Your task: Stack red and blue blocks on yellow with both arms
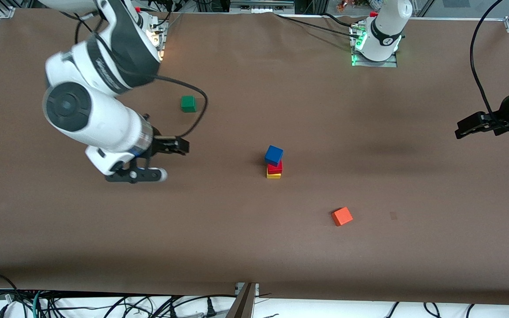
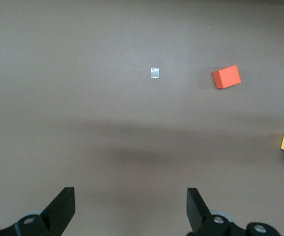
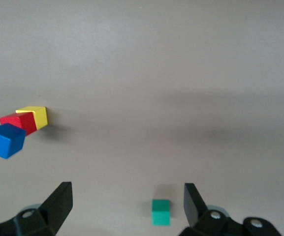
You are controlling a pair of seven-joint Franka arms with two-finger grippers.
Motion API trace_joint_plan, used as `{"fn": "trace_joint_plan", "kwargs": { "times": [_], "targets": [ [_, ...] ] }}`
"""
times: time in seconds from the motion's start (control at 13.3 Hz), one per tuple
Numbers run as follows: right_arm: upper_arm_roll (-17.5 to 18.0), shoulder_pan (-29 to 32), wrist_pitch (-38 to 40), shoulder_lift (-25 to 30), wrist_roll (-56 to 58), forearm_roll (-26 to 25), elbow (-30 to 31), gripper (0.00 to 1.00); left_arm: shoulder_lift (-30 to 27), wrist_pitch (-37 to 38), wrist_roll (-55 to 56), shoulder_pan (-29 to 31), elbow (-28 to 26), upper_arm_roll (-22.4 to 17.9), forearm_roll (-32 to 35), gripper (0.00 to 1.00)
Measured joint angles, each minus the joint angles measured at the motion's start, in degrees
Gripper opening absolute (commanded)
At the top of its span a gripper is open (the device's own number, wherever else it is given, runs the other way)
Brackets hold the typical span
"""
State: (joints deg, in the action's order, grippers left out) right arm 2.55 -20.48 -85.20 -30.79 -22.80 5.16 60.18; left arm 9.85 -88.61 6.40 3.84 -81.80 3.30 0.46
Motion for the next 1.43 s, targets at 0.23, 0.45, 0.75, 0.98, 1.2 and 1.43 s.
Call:
{"fn": "trace_joint_plan", "kwargs": {
  "times": [0.23, 0.45, 0.75, 0.98, 1.2, 1.43],
  "targets": [
    [-3.9, -0.2, 0.5, 11.0, 5.3, 0.0, 11.0, 1.00, 0.2, 0.0, 0.0, 0.0, 0.0, 0.0, 0.0, 1.00],
    [-8.0, 0.0, 0.6, 20.8, 10.4, 0.0, 21.0, 1.00, 0.3, 0.0, 0.0, 0.0, 0.1, 0.0, 0.0, 1.00],
    [-9.1, 2.8, -0.3, 28.4, 15.5, -1.6, 30.3, 1.00, 0.4, 0.0, 0.0, 0.0, 0.1, 0.0, 0.0, 1.00],
    [-9.1, 6.4, -3.9, 31.6, 20.9, -3.2, 36.1, 1.00, 0.4, 0.0, 0.0, 0.0, 0.1, 0.0, 0.0, 1.00],
    [-9.0, 6.9, -5.3, 32.4, 21.9, -4.7, 37.3, 1.00, 0.4, 0.0, 0.0, 0.0, 0.1, 0.0, 0.0, 1.00],
    [-8.7, 6.8, -6.0, 32.4, 21.9, -4.8, 37.0, 1.00, 0.4, 0.0, 0.0, 0.0, 0.1, 0.0, 0.0, 1.00]
  ]
}}
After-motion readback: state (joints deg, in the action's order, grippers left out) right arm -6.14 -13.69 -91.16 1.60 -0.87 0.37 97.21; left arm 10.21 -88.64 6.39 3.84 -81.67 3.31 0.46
